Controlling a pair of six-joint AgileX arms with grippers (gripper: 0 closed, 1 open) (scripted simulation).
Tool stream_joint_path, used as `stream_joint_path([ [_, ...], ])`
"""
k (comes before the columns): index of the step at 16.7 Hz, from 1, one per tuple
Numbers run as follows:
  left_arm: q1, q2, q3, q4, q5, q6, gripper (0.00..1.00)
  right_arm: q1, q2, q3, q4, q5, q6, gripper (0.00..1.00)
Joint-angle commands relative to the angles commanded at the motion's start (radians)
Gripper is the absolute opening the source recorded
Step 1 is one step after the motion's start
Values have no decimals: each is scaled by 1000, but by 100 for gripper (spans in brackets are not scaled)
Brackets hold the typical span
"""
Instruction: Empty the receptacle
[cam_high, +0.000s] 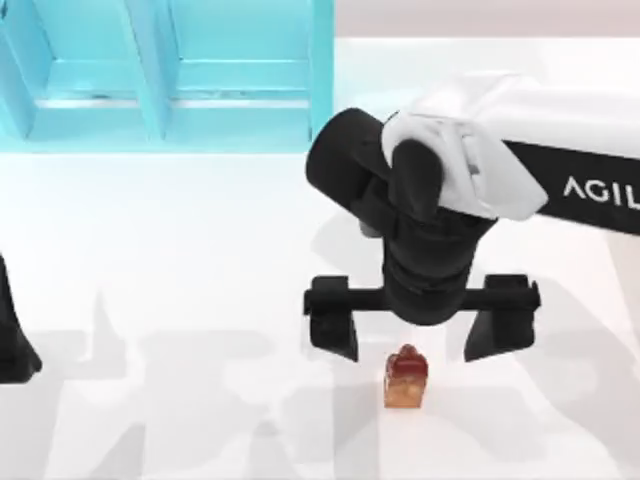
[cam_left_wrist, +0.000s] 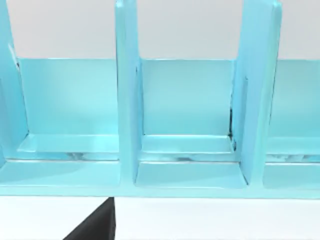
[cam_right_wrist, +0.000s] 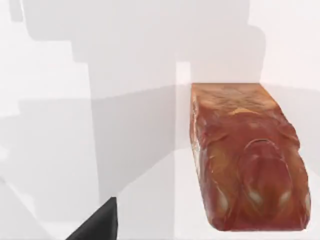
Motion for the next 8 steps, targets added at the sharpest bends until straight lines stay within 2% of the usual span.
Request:
stream_joint_path([
  [8, 0, 0, 0, 0, 0, 0, 100, -12, -14, 40, -49, -1, -14, 100],
])
